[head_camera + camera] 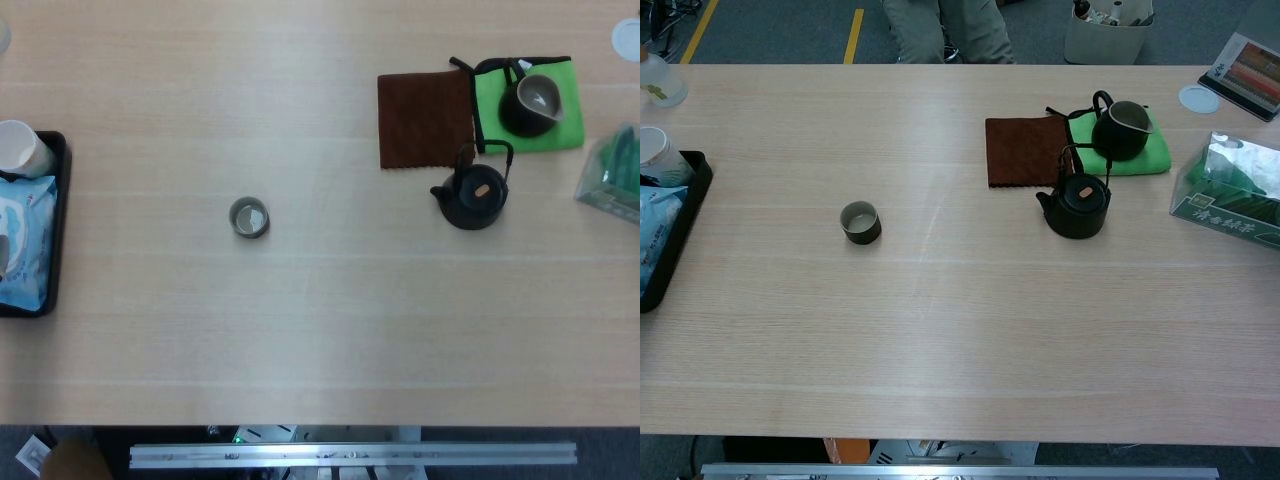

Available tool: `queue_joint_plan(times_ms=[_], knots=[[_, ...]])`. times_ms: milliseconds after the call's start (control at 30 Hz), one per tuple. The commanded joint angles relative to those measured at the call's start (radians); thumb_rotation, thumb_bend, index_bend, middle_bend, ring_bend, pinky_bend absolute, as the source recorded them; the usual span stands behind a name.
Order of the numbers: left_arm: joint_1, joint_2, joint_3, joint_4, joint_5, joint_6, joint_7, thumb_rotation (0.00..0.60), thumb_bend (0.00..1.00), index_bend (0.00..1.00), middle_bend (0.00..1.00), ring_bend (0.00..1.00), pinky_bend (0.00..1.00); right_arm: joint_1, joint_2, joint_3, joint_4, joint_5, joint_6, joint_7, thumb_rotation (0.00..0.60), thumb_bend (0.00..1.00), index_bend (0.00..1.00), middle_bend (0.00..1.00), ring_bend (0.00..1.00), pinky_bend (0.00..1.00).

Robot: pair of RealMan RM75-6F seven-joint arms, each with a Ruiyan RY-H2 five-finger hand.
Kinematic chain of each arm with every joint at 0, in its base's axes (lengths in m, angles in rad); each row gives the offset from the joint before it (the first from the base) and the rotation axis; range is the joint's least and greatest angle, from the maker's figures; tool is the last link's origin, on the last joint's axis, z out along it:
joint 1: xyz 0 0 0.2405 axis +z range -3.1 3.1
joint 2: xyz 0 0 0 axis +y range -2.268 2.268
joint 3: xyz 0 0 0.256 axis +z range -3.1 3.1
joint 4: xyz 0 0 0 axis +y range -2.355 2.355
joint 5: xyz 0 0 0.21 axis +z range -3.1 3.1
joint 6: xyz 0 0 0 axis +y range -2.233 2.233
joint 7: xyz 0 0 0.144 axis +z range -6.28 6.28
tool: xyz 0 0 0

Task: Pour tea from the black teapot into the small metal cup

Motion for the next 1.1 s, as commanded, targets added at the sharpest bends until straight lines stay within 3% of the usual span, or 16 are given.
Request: queue_joint_plan(times_ms=[33, 600, 900, 1100], knots=[[0.0, 0.003, 0.001, -0.004, 0.0, 0.0, -0.001, 0.6, 0.42, 0.06, 0.11, 0.09, 0.08, 0.054, 0.017, 0.015, -0.039, 0.021, -0.079, -0.008, 0.6, 0.09, 0.29, 0.43, 0.3, 0.21], [0.023, 0.025, 0.013, -0.013, -0.01, 0.013, -0.012, 0.6, 0.42, 0.07, 0.11, 0.09, 0.08, 0.327, -0.073, 0.09, -0.053, 0.126, -0.407, -0.044, 0.6, 0.04, 0.32, 0.43, 0.3, 0.21], [0.021, 0.014, 0.015, 0.009, -0.024, -0.006, -0.021, 0.6, 0.42, 0.07, 0.11, 0.09, 0.08, 0.443, -0.177, 0.113, 0.023, 0.272, -0.523, -0.158, 0.6, 0.03, 0.31, 0.37, 0.19, 0.2], [0.011, 0.004, 0.017, 0.034, -0.033, -0.034, -0.038, 0.6, 0.42, 0.07, 0.11, 0.09, 0.08, 0.511, -0.258, 0.11, 0.087, 0.377, -0.569, -0.255, 0.6, 0.01, 0.23, 0.29, 0.12, 0.14]])
